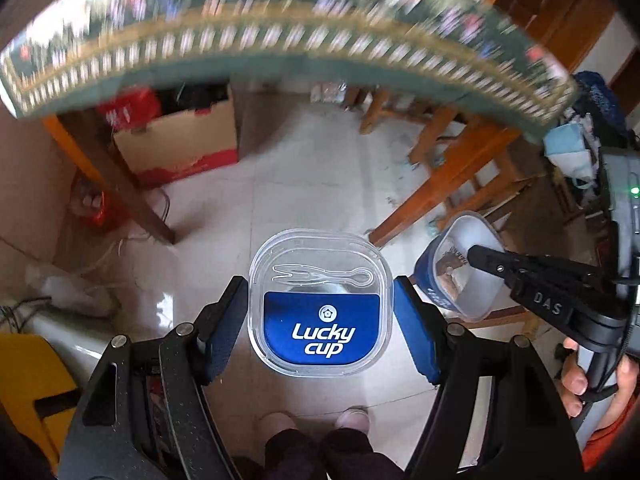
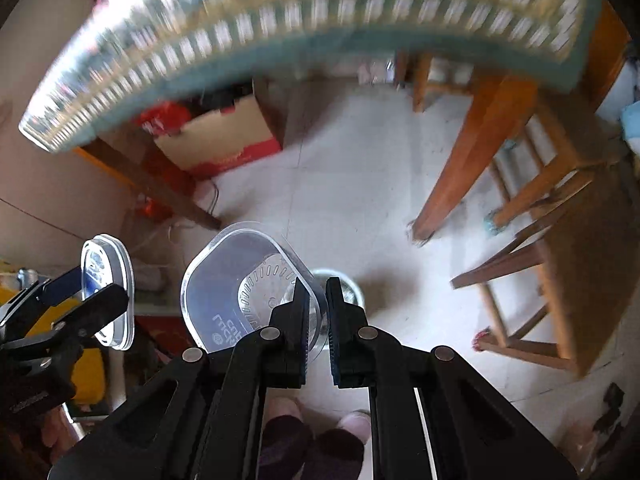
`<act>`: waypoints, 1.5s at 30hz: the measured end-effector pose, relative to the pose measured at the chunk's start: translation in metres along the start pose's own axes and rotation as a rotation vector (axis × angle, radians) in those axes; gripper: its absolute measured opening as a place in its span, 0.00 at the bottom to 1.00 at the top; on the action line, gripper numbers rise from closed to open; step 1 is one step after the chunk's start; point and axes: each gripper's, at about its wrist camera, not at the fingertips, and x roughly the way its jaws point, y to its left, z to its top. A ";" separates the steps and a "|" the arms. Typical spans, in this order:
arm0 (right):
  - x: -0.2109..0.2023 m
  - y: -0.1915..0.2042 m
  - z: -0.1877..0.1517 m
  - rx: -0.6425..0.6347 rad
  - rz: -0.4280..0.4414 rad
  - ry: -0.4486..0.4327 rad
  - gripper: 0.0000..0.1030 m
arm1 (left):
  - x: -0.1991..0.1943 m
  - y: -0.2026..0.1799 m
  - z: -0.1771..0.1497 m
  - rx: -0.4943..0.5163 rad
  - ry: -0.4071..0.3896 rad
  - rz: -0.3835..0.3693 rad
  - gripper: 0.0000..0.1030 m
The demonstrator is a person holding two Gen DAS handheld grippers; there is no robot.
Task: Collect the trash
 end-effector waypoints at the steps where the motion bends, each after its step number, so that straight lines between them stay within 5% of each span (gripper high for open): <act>1: 0.013 0.000 -0.003 0.001 0.007 0.012 0.07 | 0.011 0.006 -0.004 -0.009 0.010 0.003 0.70; 7: 0.089 0.004 -0.017 -0.025 -0.014 0.090 0.10 | 0.076 0.029 -0.027 -0.049 0.069 0.004 0.70; 10: 0.119 -0.001 -0.022 -0.029 -0.007 0.164 0.47 | 0.105 0.034 -0.037 -0.055 0.099 -0.003 0.70; 11: 0.127 -0.004 -0.024 -0.024 -0.004 0.171 0.49 | 0.114 0.034 -0.039 -0.055 0.110 -0.005 0.70; 22: 0.135 -0.037 -0.033 0.051 -0.052 0.172 0.49 | 0.180 0.018 -0.064 -0.061 0.258 -0.101 0.71; 27: 0.128 -0.039 -0.034 0.045 -0.072 0.159 0.49 | 0.210 0.001 -0.070 -0.047 0.399 -0.124 0.71; 35: 0.098 -0.035 -0.031 0.041 -0.061 0.134 0.49 | 0.191 -0.013 -0.065 0.009 0.379 -0.066 0.71; 45: 0.019 -0.021 -0.015 0.016 -0.061 0.079 0.49 | 0.096 -0.019 -0.031 0.008 0.284 -0.022 0.71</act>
